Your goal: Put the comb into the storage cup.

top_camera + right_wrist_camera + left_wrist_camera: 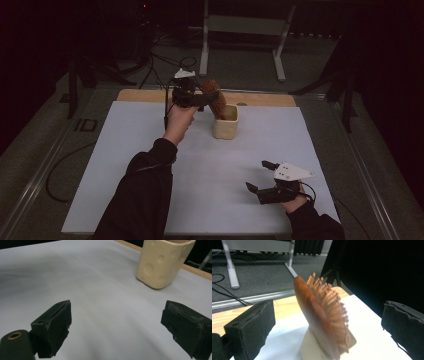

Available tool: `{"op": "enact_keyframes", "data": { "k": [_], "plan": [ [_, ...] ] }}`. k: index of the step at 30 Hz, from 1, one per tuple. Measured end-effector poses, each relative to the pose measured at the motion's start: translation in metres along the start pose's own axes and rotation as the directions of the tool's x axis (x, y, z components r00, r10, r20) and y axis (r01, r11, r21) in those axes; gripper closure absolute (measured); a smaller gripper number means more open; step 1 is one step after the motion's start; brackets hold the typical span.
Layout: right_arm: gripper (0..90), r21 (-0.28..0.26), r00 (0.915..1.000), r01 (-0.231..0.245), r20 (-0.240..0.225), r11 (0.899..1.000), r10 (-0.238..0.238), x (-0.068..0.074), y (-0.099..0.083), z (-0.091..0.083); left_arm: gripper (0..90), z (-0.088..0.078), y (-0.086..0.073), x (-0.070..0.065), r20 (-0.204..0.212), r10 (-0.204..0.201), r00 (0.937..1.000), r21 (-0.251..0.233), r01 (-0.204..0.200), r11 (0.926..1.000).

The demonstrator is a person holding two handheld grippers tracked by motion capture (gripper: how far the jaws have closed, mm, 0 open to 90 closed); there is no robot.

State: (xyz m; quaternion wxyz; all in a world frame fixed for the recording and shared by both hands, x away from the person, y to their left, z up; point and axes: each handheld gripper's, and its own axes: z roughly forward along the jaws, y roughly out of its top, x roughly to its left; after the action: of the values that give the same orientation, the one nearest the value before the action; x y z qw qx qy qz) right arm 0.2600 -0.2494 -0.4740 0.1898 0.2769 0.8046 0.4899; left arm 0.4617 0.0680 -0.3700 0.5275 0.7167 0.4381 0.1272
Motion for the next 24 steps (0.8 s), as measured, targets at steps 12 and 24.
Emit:
{"op": "enact_keyframes", "data": {
  "k": [12, 24],
  "plan": [
    [9.0, 0.017, 1.0, 0.008, -0.001, 1.0, -0.008, 0.004, -0.001, 0.004, 0.0, -0.029, -0.01, 0.006, 0.006, 0.066, 0.9978, 0.024, -0.066, 0.9975],
    [9.0, 0.019, 0.9999, 0.008, 0.009, 1.0, -0.008, 0.004, -0.004, 0.0, 0.0, -0.061, -0.027, 0.011, -0.001, 0.127, 0.992, 0.045, -0.126, 0.9909]
  ]
}}
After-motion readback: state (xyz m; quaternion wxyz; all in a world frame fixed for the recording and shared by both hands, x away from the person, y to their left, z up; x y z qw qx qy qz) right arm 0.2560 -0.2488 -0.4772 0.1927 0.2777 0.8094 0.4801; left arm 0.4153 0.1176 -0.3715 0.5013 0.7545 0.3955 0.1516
